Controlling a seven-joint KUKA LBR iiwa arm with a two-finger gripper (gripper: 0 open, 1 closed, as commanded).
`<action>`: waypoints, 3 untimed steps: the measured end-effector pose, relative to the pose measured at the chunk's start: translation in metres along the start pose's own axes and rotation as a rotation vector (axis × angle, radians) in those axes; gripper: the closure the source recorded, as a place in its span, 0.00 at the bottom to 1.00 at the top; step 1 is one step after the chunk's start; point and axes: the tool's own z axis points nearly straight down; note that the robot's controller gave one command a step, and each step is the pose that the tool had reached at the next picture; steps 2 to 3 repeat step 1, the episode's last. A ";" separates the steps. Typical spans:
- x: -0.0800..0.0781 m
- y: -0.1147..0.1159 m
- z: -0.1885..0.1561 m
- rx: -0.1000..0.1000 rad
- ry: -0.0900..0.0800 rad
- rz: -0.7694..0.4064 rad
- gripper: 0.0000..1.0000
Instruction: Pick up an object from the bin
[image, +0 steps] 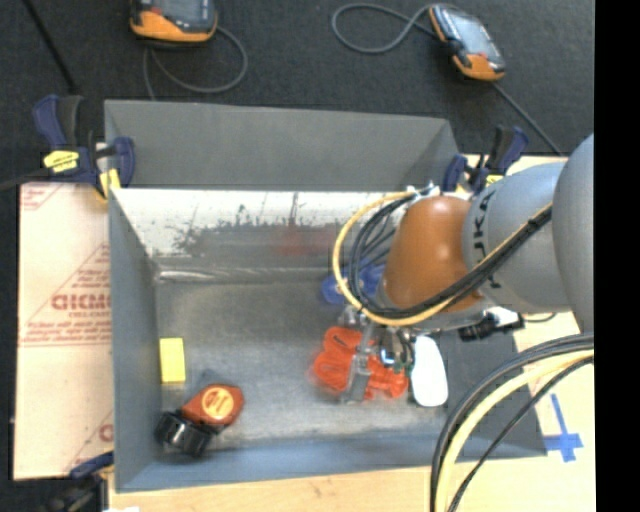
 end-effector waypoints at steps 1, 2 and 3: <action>-0.002 0.008 0.013 0.003 0.002 -0.015 0.00; -0.002 0.008 0.013 0.003 0.002 -0.015 0.00; -0.002 0.008 0.013 0.003 0.002 -0.015 0.00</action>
Offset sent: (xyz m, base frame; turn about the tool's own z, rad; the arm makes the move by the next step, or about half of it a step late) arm -0.0051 0.0046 -0.0124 -0.1210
